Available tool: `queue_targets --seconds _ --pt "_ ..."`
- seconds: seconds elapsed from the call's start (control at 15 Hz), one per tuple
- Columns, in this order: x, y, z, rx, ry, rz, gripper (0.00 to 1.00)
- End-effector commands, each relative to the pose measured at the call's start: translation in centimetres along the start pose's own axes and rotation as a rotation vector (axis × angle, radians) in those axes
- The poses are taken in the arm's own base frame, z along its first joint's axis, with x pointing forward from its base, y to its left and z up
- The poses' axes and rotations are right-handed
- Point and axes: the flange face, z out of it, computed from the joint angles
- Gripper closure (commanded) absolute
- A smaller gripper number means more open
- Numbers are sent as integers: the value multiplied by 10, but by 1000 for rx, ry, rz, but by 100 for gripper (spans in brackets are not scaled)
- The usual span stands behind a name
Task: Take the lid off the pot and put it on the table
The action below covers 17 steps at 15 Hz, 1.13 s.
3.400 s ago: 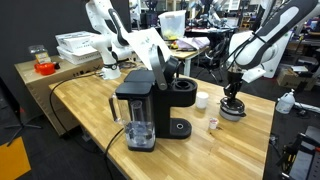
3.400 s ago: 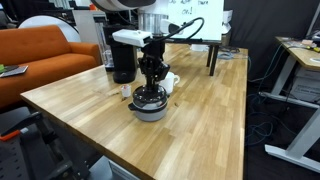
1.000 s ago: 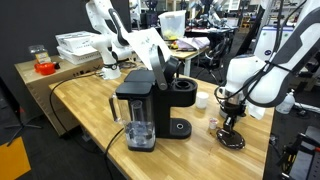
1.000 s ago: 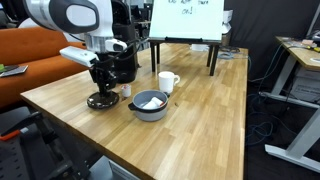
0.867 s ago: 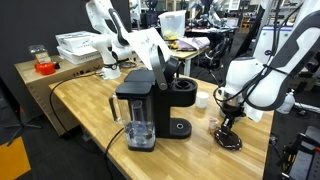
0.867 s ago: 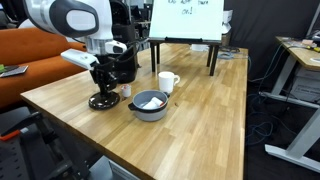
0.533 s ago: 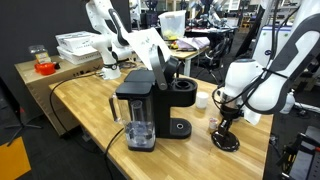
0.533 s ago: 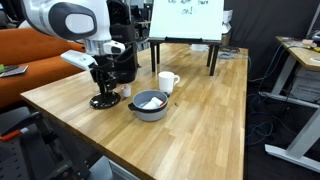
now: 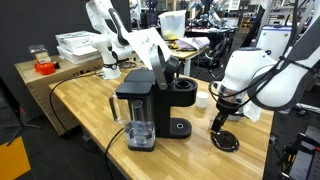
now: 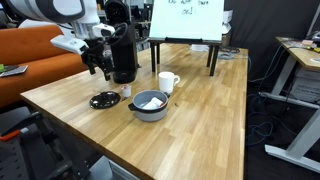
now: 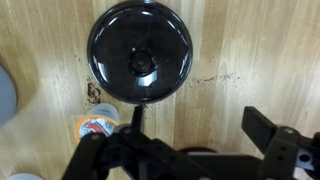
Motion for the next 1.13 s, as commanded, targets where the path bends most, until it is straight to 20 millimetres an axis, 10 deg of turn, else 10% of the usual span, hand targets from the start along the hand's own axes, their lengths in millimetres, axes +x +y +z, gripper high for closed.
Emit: queue_targets --seconds 0.0,0.33,0.4,1.07 --pt "-21 2 -33 -34 27 34 0" --pt "-71 19 -78 -67 31 45 0" --pt "-51 15 -59 -55 33 44 0" --pt "-66 17 -78 -70 33 45 0"
